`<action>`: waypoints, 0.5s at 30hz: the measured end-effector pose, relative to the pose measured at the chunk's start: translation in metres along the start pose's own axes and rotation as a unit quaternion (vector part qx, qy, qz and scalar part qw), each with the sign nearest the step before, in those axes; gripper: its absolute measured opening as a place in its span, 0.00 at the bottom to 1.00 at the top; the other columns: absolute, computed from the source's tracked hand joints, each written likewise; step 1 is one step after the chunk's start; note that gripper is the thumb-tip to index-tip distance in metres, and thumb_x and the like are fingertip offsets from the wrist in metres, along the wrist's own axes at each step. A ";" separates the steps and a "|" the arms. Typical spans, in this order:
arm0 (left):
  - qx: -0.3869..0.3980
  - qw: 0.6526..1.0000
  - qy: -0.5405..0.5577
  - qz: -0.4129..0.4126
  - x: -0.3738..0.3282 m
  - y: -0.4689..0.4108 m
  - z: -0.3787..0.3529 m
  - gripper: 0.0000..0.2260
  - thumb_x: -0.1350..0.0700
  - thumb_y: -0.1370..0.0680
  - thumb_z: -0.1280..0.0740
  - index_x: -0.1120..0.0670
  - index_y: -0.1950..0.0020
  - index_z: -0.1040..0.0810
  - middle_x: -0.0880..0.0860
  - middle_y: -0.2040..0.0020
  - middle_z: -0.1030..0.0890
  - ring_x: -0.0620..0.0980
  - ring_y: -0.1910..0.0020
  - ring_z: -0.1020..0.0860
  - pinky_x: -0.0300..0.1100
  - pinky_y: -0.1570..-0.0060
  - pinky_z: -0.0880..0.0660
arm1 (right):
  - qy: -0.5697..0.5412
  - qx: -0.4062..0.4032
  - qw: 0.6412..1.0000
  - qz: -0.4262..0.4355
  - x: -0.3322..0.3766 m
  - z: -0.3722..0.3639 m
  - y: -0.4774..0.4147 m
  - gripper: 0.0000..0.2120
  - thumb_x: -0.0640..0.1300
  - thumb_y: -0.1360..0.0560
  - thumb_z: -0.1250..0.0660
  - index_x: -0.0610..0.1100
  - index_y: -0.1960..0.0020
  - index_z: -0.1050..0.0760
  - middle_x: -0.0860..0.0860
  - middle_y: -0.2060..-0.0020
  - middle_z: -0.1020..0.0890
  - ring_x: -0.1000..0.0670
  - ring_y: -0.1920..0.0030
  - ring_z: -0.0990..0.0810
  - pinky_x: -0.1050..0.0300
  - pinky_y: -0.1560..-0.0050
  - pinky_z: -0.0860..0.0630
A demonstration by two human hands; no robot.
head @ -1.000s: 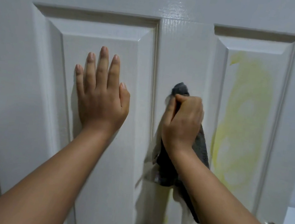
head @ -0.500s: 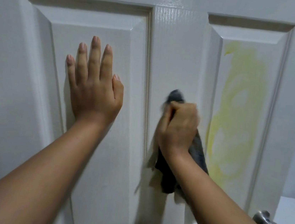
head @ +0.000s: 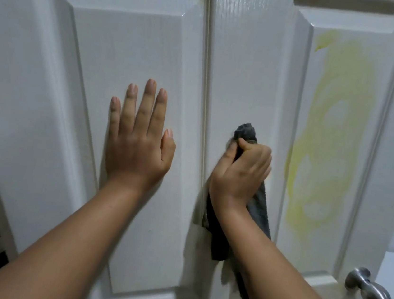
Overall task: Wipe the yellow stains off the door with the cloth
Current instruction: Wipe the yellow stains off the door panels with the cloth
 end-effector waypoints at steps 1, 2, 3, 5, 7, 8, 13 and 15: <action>0.004 1.000 0.001 -0.015 -0.003 0.006 -0.001 0.27 0.52 0.20 0.44 0.58 0.21 0.41 0.58 0.21 0.41 0.62 0.22 0.43 0.61 0.24 0.48 | 0.009 0.026 0.997 0.071 0.006 -0.003 0.010 0.08 0.36 0.26 0.33 0.43 0.50 0.31 0.46 0.56 0.28 0.46 0.57 0.32 0.52 0.55 0.36; 0.011 1.000 0.001 -0.024 -0.003 0.011 -0.002 0.27 0.52 0.20 0.44 0.58 0.21 0.42 0.58 0.21 0.41 0.62 0.22 0.44 0.61 0.24 0.49 | 0.004 0.064 0.986 0.155 0.007 -0.005 0.018 0.13 0.34 0.28 0.31 0.44 0.49 0.31 0.47 0.55 0.28 0.46 0.57 0.31 0.52 0.55 0.36; 0.019 0.999 -0.001 -0.030 -0.003 0.015 -0.003 0.27 0.51 0.20 0.44 0.58 0.21 0.42 0.58 0.21 0.42 0.61 0.22 0.44 0.61 0.24 0.49 | -0.004 0.089 0.976 0.200 0.003 -0.004 0.017 0.15 0.33 0.28 0.29 0.44 0.48 0.32 0.47 0.55 0.28 0.46 0.57 0.31 0.52 0.55 0.36; 0.032 0.999 -0.007 -0.034 -0.002 0.020 -0.005 0.28 0.51 0.19 0.45 0.58 0.21 0.44 0.57 0.21 0.43 0.61 0.22 0.46 0.61 0.23 0.49 | -0.010 0.059 0.992 0.115 -0.018 0.008 0.005 0.07 0.36 0.25 0.34 0.43 0.50 0.30 0.44 0.58 0.26 0.45 0.56 0.31 0.49 0.55 0.33; 0.039 0.998 -0.014 -0.036 -0.003 0.025 -0.006 0.28 0.50 0.19 0.46 0.58 0.20 0.45 0.57 0.20 0.44 0.61 0.22 0.46 0.61 0.23 0.50 | -0.003 0.006 1.000 -0.023 -0.032 0.017 0.006 0.03 0.39 0.23 0.38 0.40 0.51 0.28 0.43 0.58 0.27 0.46 0.56 0.32 0.48 0.54 0.33; 0.040 0.998 -0.017 -0.038 -0.003 0.027 -0.007 0.28 0.50 0.19 0.46 0.58 0.20 0.45 0.57 0.20 0.44 0.61 0.22 0.46 0.61 0.23 0.50 | 0.013 0.015 1.000 -0.004 -0.028 0.016 0.016 0.04 0.39 0.23 0.39 0.39 0.51 0.29 0.43 0.57 0.27 0.46 0.56 0.32 0.49 0.54 0.34; 0.049 0.997 -0.020 -0.049 -0.005 0.036 -0.010 0.28 0.49 0.19 0.46 0.59 0.21 0.44 0.58 0.21 0.43 0.61 0.22 0.45 0.62 0.24 0.49 | 0.005 0.141 0.968 0.209 -0.042 0.014 0.041 0.04 0.38 0.25 0.40 0.41 0.50 0.29 0.46 0.56 0.29 0.43 0.57 0.29 0.51 0.55 0.36; 0.046 0.997 -0.021 -0.051 -0.007 0.039 -0.010 0.28 0.48 0.19 0.47 0.60 0.21 0.43 0.59 0.21 0.42 0.62 0.22 0.45 0.61 0.24 0.49 | 0.004 0.069 0.998 0.000 -0.056 0.019 0.036 0.05 0.40 0.24 0.40 0.38 0.53 0.28 0.43 0.57 0.28 0.41 0.56 0.29 0.49 0.54 0.35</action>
Point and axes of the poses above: each hand's wrist, its own y-axis away from the middle knuckle, its own z-axis out of the back of the hand, x = y × z, the point moved 6 cm from there along -y, towards the middle knuckle
